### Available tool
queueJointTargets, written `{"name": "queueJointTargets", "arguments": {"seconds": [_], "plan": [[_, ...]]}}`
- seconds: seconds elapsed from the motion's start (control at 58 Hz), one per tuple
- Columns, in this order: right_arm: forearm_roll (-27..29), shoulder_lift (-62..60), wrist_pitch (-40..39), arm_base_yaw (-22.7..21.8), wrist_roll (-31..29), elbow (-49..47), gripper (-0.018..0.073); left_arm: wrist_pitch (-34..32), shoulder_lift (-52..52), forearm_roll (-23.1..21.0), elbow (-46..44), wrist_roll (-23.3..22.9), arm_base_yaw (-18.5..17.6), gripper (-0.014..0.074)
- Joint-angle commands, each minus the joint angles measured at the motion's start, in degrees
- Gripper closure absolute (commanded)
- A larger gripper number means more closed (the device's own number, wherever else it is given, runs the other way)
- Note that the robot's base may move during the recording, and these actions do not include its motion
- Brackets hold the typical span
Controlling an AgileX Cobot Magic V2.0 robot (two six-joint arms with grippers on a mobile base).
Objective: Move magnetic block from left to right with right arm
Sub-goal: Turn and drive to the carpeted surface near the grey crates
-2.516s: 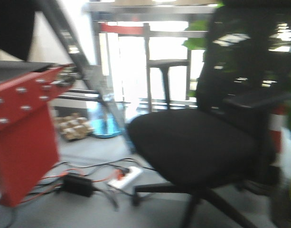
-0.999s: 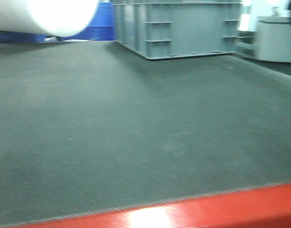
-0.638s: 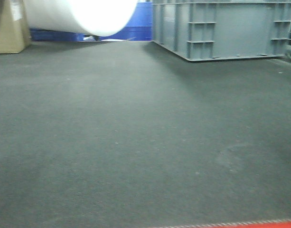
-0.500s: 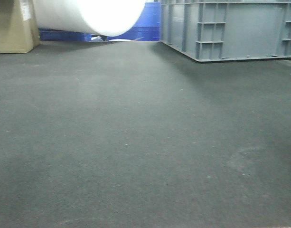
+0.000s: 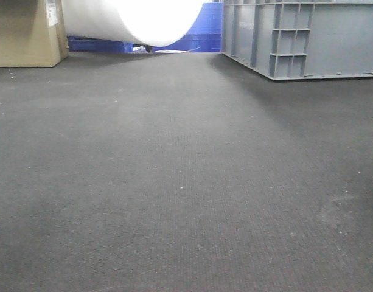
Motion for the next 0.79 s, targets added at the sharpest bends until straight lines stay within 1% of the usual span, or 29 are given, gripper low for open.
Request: {"name": "queueJointTargets", "arguments": {"seconds": [0.0, 0.775], "plan": [[0.37, 0.57, -4.69, -0.35, -0.20, -1.69, 0.0293, -4.77, -0.44, -0.40, 0.51, -0.49, -0.28, 0.0713], [0.37, 0.63, -5.01, -0.35, -0.20, -1.69, 0.0293, -4.77, -0.44, -0.40, 0.51, -0.49, -0.28, 0.0713]]}}
